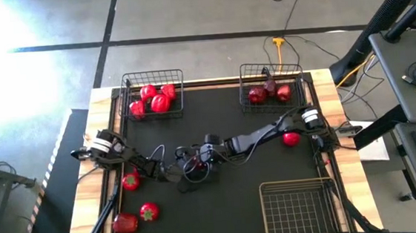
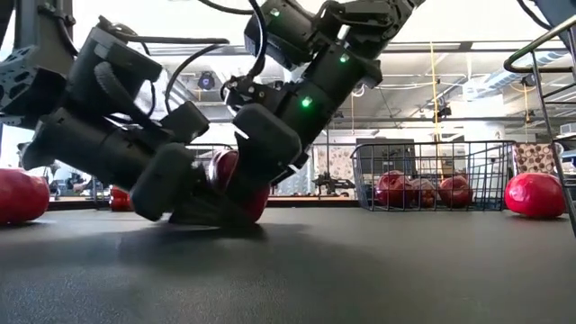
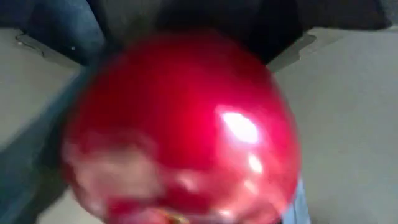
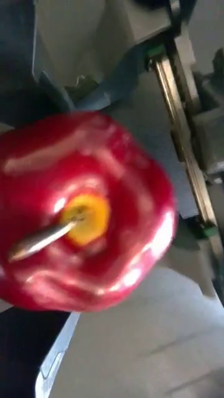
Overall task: Sort produce into baskets
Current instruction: Put the apple into the right black wire basket
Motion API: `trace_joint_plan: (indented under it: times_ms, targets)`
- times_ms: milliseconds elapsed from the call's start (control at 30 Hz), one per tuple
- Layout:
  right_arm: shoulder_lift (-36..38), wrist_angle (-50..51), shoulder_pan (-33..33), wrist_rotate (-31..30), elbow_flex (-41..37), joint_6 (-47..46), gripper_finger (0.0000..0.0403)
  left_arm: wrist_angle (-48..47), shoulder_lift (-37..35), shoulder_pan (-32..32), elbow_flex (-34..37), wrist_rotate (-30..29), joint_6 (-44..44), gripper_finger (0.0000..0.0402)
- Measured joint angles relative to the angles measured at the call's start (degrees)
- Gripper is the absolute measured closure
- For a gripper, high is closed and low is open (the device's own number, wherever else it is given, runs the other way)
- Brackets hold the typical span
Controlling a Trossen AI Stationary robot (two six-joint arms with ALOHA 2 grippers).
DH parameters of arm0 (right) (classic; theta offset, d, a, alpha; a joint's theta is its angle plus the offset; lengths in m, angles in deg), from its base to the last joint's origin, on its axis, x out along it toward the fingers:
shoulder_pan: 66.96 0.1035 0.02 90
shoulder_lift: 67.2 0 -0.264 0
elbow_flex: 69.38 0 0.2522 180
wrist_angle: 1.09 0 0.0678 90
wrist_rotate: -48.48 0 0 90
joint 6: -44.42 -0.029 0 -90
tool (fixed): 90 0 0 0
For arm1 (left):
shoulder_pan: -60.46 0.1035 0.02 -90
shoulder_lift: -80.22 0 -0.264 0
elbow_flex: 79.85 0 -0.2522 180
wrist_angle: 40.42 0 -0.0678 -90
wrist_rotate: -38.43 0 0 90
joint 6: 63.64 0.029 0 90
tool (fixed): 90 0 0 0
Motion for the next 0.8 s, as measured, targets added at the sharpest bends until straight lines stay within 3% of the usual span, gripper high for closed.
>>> trace_joint_plan:
  times_ms: [167,367,467,667,800]
  targets:
    - [1.9,0.3,0.0,-0.5,0.7,-0.3,0.0109,-0.9,-3.5,-1.4,2.9,0.1,-0.9,0.0061]
    - [7.9,5.6,0.0,-1.6,1.4,0.0,0.011,-1.8,-7.6,-3.6,7.1,0.4,-2.0,0.0061]
    - [13.7,12.9,0.1,-7.5,1.5,0.0,0.011,-1.4,-9.5,-4.7,9.5,0.4,-4.9,0.0061]
    - [24.8,30.6,-1.1,-27.4,1.5,-5.6,0.011,-1.2,-11.6,-5.3,11.4,0.3,-7.3,0.0061]
    - [30.8,42.9,-5.6,-32.1,1.4,-15.8,0.011,-2.2,-12.3,-5.3,11.1,-2.6,-5.0,0.0061]
